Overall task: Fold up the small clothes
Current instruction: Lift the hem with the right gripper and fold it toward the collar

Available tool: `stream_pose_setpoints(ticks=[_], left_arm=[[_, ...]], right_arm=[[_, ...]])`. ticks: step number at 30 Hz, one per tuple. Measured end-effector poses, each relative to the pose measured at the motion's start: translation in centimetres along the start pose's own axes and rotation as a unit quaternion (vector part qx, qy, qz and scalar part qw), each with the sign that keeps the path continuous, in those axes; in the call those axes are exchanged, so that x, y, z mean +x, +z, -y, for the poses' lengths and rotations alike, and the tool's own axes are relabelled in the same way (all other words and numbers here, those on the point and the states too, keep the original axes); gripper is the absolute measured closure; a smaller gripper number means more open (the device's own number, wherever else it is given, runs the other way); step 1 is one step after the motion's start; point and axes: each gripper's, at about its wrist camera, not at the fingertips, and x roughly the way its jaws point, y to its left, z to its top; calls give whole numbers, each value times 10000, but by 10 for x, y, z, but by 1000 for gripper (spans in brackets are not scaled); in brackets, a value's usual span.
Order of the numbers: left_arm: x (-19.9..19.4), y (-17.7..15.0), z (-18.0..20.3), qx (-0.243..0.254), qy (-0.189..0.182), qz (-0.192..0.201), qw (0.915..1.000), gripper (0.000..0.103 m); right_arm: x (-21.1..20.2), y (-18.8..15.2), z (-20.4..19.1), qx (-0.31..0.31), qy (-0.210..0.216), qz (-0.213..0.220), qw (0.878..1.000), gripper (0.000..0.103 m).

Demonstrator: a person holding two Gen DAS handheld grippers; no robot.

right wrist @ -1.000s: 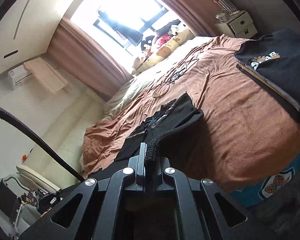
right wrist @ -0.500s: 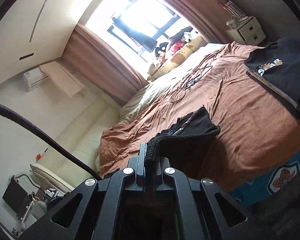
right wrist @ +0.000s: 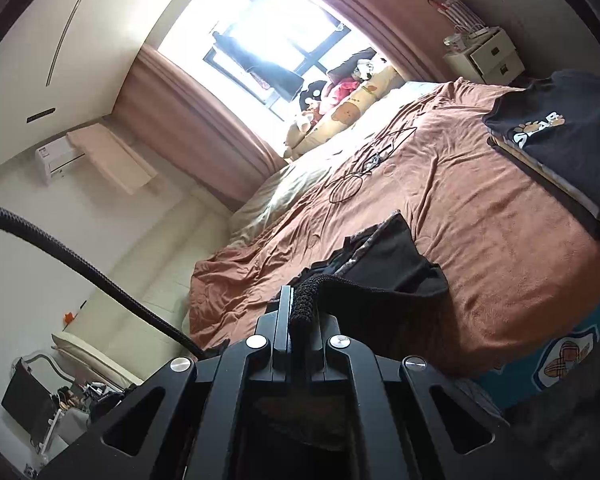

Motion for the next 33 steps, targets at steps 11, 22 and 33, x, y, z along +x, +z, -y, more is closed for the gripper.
stream_pose_setpoints(ticks=[11,22,33], left_arm=[[59,36,26,135,253,18,9996,98],[136,69,21,102,602,-161,9980,98],[226,89,2,109,1017,-559,9932,98]], right_arm=[[61,42,7,179,-69,12,9998,103],[139,79,4,126,-368,-178,9991,103],[210,105,24,401,-779,-397,9954,103]])
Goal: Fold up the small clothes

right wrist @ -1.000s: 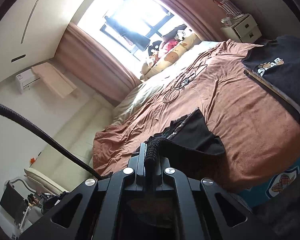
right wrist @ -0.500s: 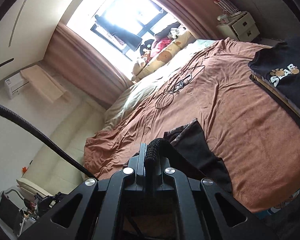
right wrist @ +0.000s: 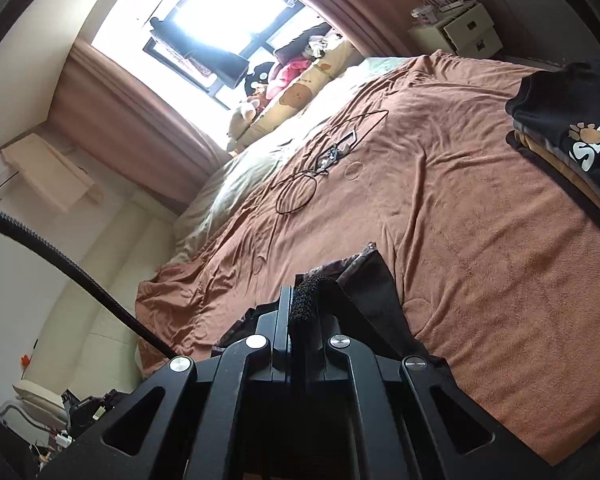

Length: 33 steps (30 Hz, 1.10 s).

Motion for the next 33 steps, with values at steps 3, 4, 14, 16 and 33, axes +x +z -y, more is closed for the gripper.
stream_pose_setpoints(ticks=[3,4,14,16,33], left_arm=[[27,7,-3,1,106,-135,9999,98],[35,8,-3,14,155,-165,9997,98],[110,21,-25,-43,579,-427,9974,98],[120,23,-28,-49,653,-432,9969,98],[194,30,-44,151,1071,-902,9900,97]], right_arm=[[18,6,1,72,-122,-59,9999,103],[23,8,2,83,-158,-84,9998,103],[79,21,2,86,-535,-399,9977,103],[91,23,2,94,-597,-455,9971,103],[161,32,-1,119,-1195,-953,9882,100]])
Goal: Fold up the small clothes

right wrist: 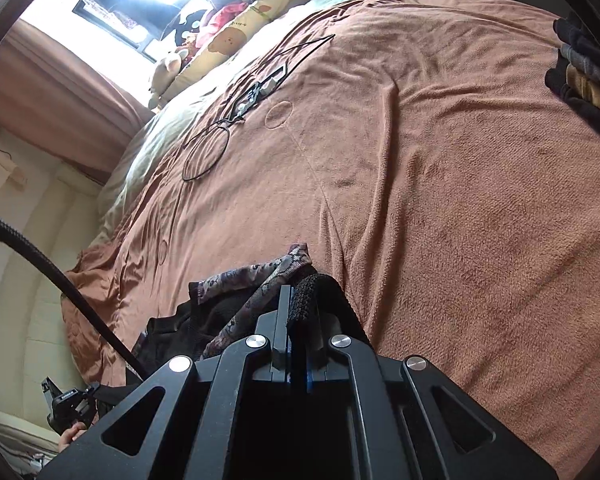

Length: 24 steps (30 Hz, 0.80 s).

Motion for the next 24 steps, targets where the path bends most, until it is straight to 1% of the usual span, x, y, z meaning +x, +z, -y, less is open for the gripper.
stream_pose_setpoints(ticks=[1,2,3,4,5,7,9,13,17,19,22,24], left_arm=[[0,-1,2,54,5,-50,10000,91],[-1,-3,3,120,25,-92,9999,76],[-2,-5,4,191,79,-119,9997,66],[-5,-6,5,260,121,-111,9995,46],[-9,-8,7,351,144,-83,9992,35],[-15,-11,10,601,231,-89,9979,32],[-17,-14,13,891,382,-257,9950,32],[-17,-26,16,1505,712,-574,9844,32],[-12,-40,16,1957,978,-884,9718,32],[-8,-46,16,2158,1143,-974,9648,32],[1,-57,19,2546,1522,-1153,9480,32],[8,-62,19,2672,1624,-1286,9411,32]], right_arm=[[0,0,-4,-65,-64,-12,10000,93],[-3,-2,-8,-150,-85,-10,9999,72],[-7,-4,-12,-231,-79,-2,9997,57],[-11,-5,-16,-305,-95,33,9995,29],[-16,-7,-19,-397,-115,91,9991,23],[-23,-11,-27,-612,-150,49,9980,23],[-29,-15,-31,-814,-342,-46,9961,23],[-36,-24,-36,-1231,-711,-255,9895,23],[-30,-29,-47,-1600,-1026,-545,9803,23],[-26,-35,-53,-1803,-1093,-699,9750,23],[-21,-42,-60,-1996,-1229,-829,9686,23],[-17,-45,-63,-2163,-1376,-839,9629,23]])
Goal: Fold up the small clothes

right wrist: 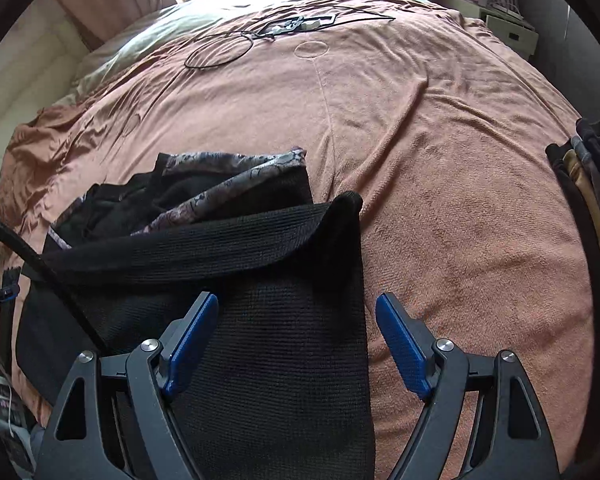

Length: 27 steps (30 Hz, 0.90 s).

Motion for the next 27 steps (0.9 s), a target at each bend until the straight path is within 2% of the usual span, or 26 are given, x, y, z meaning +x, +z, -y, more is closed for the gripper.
stream_pose_setpoints(ticks=[4,9,16,27], left_arm=[[15,-1,7,288,413,-142,9986,32],[33,8,2,272,527,-252,9979,32],[48,35,-3,148,602,-140,9980,32],[68,90,-4,222,584,-24,9980,32]], right_arm=[[15,2,-7,-185,-307,-147,9992,23],[40,5,-12,-303,-564,-400,9972,23],[65,22,-13,-297,-707,-341,9965,23],[97,61,-5,-138,-682,-124,9975,23]])
